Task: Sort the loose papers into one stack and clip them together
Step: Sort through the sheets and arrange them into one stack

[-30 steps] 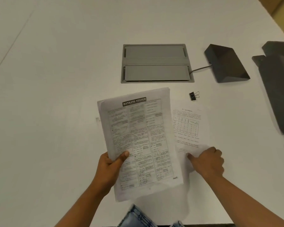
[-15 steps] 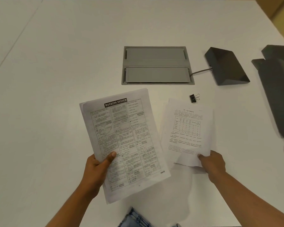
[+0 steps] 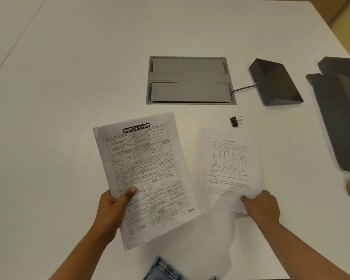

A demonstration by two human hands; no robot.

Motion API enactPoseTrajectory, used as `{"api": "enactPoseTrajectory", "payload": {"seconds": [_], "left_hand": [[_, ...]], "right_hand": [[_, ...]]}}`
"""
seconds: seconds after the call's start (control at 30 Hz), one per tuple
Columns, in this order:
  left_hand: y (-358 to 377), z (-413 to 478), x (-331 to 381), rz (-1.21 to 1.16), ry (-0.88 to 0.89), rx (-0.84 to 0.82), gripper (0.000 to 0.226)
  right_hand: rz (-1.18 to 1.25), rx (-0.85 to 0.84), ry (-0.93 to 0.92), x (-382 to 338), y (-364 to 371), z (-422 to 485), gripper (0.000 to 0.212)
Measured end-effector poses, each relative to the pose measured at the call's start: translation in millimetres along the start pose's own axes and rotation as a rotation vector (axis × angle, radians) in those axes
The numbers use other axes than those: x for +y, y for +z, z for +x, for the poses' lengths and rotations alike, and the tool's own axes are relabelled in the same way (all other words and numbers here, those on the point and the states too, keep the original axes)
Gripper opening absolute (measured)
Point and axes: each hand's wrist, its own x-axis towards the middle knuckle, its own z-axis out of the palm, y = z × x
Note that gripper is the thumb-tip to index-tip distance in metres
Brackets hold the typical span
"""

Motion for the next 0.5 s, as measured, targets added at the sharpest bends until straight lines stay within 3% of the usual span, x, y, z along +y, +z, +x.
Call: {"api": "enactPoseTrajectory", "payload": {"seconds": [0.07, 0.17, 0.37, 0.5], "left_hand": [[1.6, 0.7, -0.4, 0.005, 0.0, 0.004, 0.019], [3.7, 1.4, 0.0, 0.015, 0.002, 0.012, 0.019], [4.3, 2.6, -1.8, 0.018, -0.003, 0.034, 0.025], [5.1, 2.4, -1.5, 0.026, -0.005, 0.029, 0.026]], "right_hand": [[-0.09, 0.006, 0.024, -12.2, 4.3, -6.2, 0.087], [-0.122, -0.024, 0.033, -26.0, 11.8, -8.5, 0.098], [0.021, -0.128, 0.11, -38.1, 10.4, 1.3, 0.09], [0.157, -0.172, 0.119, -32.9, 11.6, 3.7, 0.064]]}}
